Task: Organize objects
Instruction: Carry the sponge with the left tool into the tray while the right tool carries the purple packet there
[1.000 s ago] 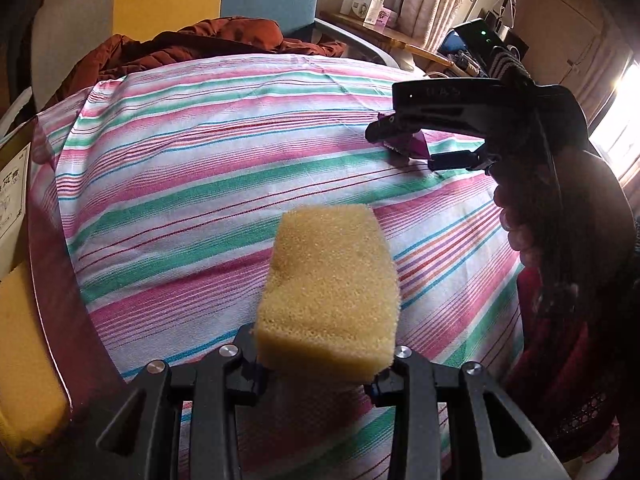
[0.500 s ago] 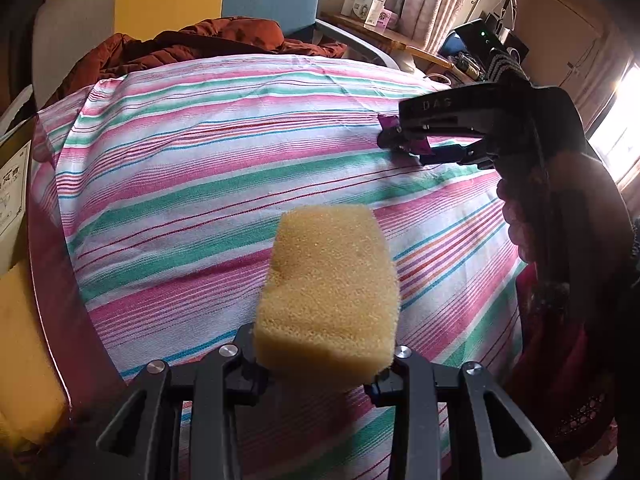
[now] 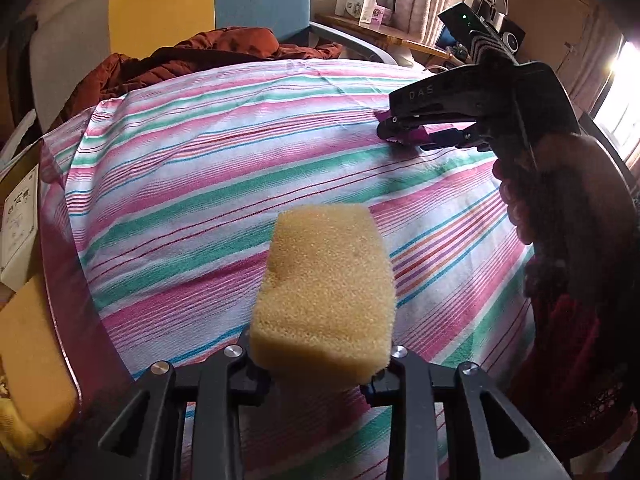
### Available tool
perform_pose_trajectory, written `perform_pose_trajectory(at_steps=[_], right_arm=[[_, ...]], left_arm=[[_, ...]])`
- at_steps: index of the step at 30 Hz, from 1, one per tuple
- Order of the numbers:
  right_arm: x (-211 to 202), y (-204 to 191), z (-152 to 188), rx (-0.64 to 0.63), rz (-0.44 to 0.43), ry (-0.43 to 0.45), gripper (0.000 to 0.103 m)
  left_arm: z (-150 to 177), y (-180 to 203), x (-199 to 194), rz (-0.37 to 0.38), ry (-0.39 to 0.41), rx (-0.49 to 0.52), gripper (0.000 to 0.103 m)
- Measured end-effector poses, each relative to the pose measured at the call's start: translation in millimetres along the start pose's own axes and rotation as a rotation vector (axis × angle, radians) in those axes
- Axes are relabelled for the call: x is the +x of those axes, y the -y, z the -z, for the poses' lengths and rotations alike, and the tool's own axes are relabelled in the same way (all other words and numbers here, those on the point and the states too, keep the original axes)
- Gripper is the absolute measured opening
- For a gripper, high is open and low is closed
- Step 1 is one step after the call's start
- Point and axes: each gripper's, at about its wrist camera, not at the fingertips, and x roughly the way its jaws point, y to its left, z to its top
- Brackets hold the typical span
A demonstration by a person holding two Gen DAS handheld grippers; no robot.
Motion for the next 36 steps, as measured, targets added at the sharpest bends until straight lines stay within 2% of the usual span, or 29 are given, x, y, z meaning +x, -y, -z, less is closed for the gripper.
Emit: perform_pose_trajectory(at_steps=[2,6,11,17,24,36], right_arm=[[-7.1,-6.5,0.2,-0.034,-0.014,0.034,0.056],[-31.5,-23.8,1.8,-0.092,-0.131,0.12,0.056],[-50.8,-48.8,12.3,-0.159,-0.201,0.14,0.056],[-77.2,-94.6,24.4,-0.226,-0.292,0.172,0.056],[-91.0,-174.1,42.5,-0.33,-0.393,0.167,0.056],[-83.2,-295.6,84.2,-0.501,-0.494,0.084,0.056]], left_arm=[[-2.3,1.0,-13.6,-0.011,0.039,0.011,0.032],[-12.9,-1.0,-54.7,-0.042,0.127,0.016,0.032],[-14.3,-15.2,-104.1,-0.099,0.216,-0.002,0.032],[0.5,-52.2,-148.2,-0.211,0.284,-0.066,0.032],[26.6,-100.8,-177.2,-0.296,0.317,-0.172,0.033],[74.6,-185.5,-189.7,-0.345,0.302,-0.391,0.033]])
